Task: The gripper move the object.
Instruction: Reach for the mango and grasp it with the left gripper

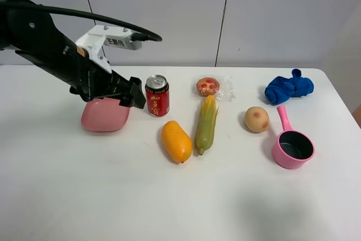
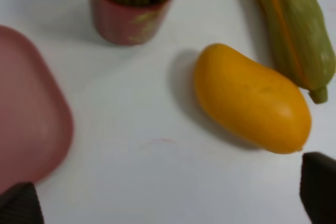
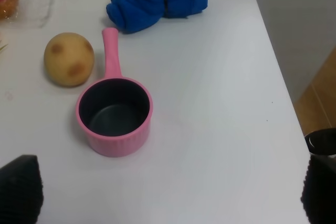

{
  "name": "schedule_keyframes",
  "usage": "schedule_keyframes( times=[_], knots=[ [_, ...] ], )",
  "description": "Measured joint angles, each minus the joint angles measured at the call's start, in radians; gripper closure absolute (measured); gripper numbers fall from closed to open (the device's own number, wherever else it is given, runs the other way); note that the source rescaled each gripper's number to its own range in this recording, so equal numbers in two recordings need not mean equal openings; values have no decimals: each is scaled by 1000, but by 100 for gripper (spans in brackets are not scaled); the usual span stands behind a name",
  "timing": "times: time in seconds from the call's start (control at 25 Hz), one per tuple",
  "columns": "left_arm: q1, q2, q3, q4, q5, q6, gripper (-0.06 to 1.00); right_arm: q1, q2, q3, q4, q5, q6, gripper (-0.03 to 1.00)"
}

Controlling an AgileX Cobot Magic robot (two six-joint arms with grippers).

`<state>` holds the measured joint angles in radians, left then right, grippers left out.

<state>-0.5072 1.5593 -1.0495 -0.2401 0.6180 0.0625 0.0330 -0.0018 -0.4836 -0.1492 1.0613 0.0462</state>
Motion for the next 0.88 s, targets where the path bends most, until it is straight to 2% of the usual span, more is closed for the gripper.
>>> schedule_keyframes(
  times=[0.24,0.56,0.88],
  knots=[
    [-47,69,-13,-7,-71,-23,-6,0,0,0,0,0,0,-3],
    [-47,229,-192,-18,74,-207,-6,0,0,0,0,0,0,-3],
    [-75,323,-254,-98,100,-302,-6,0,0,0,-22,0,21,-3]
  ],
)
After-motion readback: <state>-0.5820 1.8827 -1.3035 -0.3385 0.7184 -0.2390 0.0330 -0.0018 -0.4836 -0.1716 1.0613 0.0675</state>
